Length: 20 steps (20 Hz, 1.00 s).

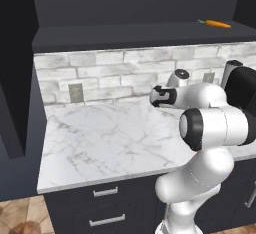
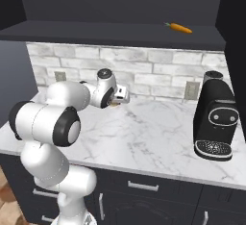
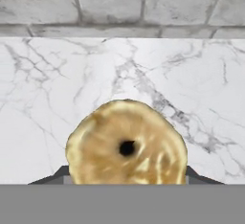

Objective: Pick the candle and candle from the dining table and place them in the open cabinet. Close the cabinet after placing the objects.

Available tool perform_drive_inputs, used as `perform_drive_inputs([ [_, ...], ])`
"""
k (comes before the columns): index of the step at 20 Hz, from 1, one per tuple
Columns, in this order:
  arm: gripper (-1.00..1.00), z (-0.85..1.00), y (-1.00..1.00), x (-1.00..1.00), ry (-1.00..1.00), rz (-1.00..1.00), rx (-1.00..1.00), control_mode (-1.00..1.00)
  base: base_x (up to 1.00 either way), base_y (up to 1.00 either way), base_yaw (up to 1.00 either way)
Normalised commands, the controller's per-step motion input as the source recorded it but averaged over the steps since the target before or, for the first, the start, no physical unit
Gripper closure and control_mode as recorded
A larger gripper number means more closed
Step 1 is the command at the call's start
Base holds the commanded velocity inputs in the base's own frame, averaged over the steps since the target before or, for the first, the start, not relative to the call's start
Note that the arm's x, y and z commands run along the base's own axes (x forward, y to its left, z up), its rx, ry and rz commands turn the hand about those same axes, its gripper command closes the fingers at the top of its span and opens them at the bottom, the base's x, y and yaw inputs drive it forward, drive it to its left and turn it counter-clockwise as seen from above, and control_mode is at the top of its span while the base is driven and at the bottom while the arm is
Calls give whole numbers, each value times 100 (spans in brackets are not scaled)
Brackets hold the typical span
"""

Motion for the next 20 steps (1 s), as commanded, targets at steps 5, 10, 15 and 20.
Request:
perform_drive_inputs([
  [5, 100, 0, 0, 0, -1, 0, 0, -100, 0, 2, 0],
  [10, 100, 39, 0, 0, -9, 0, 0, -100, 0, 0, 0],
  [15, 100, 62, 0, -6, -8, 0, 0, -100, 0, 0, 0],
  [20, 100, 61, 1, -17, -1, 0, -3, -100, 0, 0, 0],
])
